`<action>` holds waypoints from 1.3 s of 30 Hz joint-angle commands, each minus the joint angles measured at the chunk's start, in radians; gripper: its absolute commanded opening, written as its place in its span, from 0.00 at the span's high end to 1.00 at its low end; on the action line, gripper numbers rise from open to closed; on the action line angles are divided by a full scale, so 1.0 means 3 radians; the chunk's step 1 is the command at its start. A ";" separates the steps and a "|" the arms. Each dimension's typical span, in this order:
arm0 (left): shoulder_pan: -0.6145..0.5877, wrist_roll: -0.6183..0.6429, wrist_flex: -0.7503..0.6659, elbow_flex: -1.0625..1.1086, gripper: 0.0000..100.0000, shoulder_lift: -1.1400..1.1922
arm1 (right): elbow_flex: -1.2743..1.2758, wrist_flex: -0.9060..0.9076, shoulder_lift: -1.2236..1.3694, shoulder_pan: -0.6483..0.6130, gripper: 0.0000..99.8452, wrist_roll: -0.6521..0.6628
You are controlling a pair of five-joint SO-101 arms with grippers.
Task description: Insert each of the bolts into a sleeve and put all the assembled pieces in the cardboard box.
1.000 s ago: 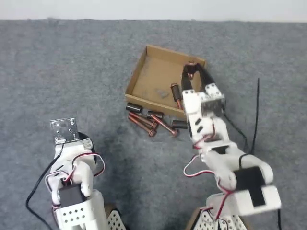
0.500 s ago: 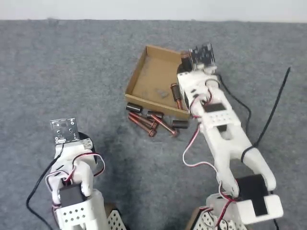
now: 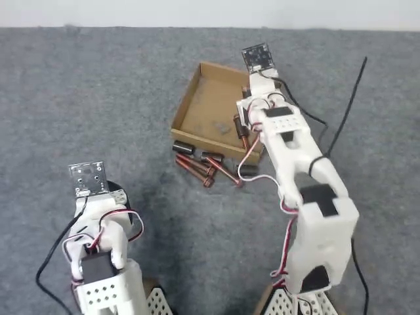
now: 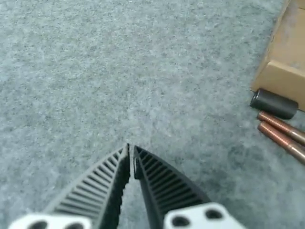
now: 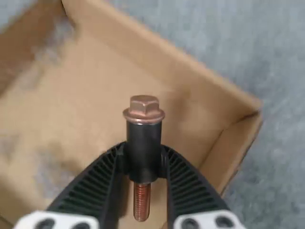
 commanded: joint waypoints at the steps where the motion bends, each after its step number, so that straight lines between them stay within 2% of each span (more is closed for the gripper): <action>1: -0.0015 -0.0036 -0.0026 -0.0033 0.99 -0.0051 | -0.0583 0.0437 0.0090 0.0008 0.99 0.0020; 5: -0.0015 -0.0036 -0.0026 -0.0033 0.99 -0.0051 | -0.0936 0.0826 0.0320 -0.0003 0.98 0.0020; 12: -0.0015 -0.0036 -0.0026 -0.0033 0.99 -0.0051 | -0.1289 0.1389 0.0386 -0.0008 0.83 0.0020; 16: -0.0015 -0.0036 -0.0026 -0.0033 0.99 -0.0051 | -0.1366 0.1603 0.0238 -0.0013 0.87 0.0020; 22: -0.0015 -0.0036 -0.0082 -0.0033 0.99 -0.0051 | -0.1366 0.2161 -0.0182 -0.0013 0.99 0.0020; 33: -0.0015 -0.0036 -0.0092 -0.0033 0.99 -0.0051 | -0.1340 0.3787 -0.0667 -0.0059 0.98 0.0077; 35: -0.0015 -0.0036 -0.0092 -0.0033 0.99 -0.0051 | -0.1279 0.4104 -0.0652 -0.0090 0.98 0.0220; 39: -0.0015 -0.0036 -0.0092 -0.0033 0.99 -0.0051 | -0.0921 0.4156 -0.0816 -0.0038 0.98 0.0583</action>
